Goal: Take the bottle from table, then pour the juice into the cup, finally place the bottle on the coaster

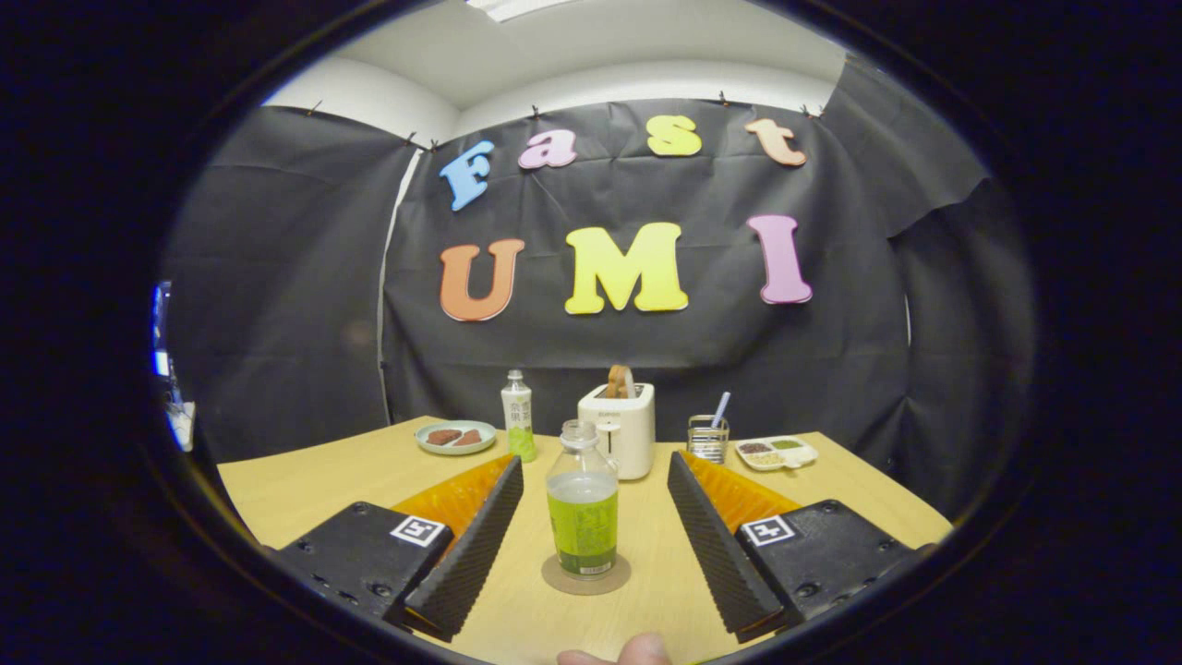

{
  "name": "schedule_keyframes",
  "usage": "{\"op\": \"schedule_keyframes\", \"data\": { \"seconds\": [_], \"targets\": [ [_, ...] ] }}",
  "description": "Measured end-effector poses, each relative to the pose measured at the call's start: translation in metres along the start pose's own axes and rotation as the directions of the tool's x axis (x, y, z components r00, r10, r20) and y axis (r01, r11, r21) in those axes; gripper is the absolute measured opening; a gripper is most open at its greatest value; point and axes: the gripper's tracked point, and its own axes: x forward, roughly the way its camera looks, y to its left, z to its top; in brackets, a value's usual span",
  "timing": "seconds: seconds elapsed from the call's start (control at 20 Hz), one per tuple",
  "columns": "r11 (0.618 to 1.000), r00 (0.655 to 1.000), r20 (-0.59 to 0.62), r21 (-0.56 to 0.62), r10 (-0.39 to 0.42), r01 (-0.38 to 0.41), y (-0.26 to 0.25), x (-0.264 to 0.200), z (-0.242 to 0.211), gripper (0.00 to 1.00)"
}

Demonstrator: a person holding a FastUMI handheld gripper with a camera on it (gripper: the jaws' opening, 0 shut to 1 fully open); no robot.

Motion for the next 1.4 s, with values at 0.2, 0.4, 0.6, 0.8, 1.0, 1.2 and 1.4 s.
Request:
{"op": "schedule_keyframes", "data": {
  "seconds": [0.2,0.4,0.6,0.8,1.0,1.2,1.4],
  "targets": [
    [0.999,0.998,0.03,-0.013,-0.047,0.048,-0.01,-0.056,0.009,1.0],
    [0.997,0.996,0.031,-0.009,-0.081,0.082,-0.015,-0.12,-0.002,1.0],
    [0.996,0.994,0.049,0.014,-0.094,0.093,-0.01,-0.177,-0.013,1.0],
    [0.995,0.994,0.058,0.0,-0.097,0.097,0.003,-0.216,-0.028,1.0],
    [0.995,0.992,0.076,0.014,-0.097,0.096,0.01,-0.244,-0.032,1.0],
    [0.995,0.992,0.078,0.002,-0.101,0.101,0.011,-0.254,-0.038,1.0],
    [0.993,0.992,0.064,0.057,-0.111,0.108,-0.001,-0.26,-0.05,1.0]
  ]
}}
